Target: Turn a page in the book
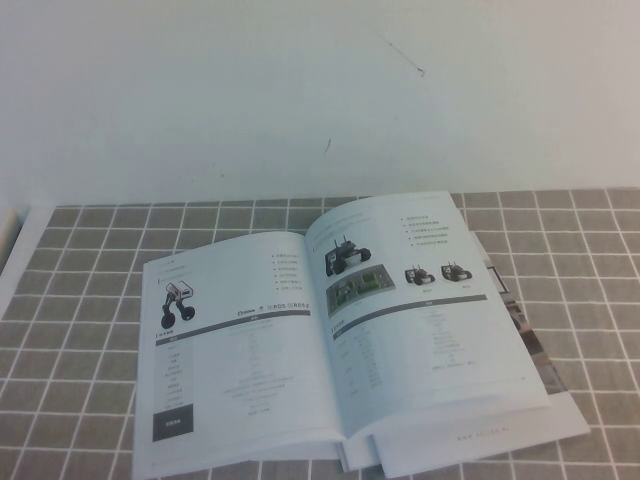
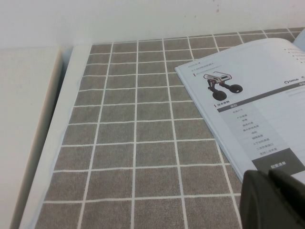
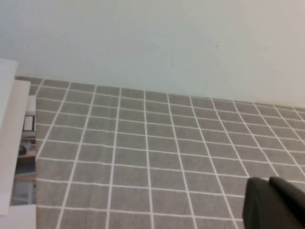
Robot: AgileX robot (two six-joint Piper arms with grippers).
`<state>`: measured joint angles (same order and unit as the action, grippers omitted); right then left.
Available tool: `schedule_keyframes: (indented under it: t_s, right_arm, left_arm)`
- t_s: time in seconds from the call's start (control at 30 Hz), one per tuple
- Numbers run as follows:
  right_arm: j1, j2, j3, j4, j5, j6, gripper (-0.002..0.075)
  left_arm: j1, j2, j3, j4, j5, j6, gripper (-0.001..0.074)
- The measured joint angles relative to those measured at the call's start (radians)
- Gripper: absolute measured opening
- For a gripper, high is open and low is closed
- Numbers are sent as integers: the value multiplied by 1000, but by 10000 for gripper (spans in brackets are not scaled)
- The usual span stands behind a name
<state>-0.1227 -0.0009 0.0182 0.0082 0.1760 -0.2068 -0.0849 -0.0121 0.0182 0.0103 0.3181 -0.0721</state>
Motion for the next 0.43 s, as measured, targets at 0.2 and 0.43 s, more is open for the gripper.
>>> schedule_keyframes:
  t_s: [0.2,0.43]
  right_arm:
    - [-27,-10,7,20,149,2,-2]
    - [-20,-10,3,43,176,2,-2]
  left_arm:
    - [0,-2,0,0,0,0,-4]
    - [0,-2,0,0,0,0,-4]
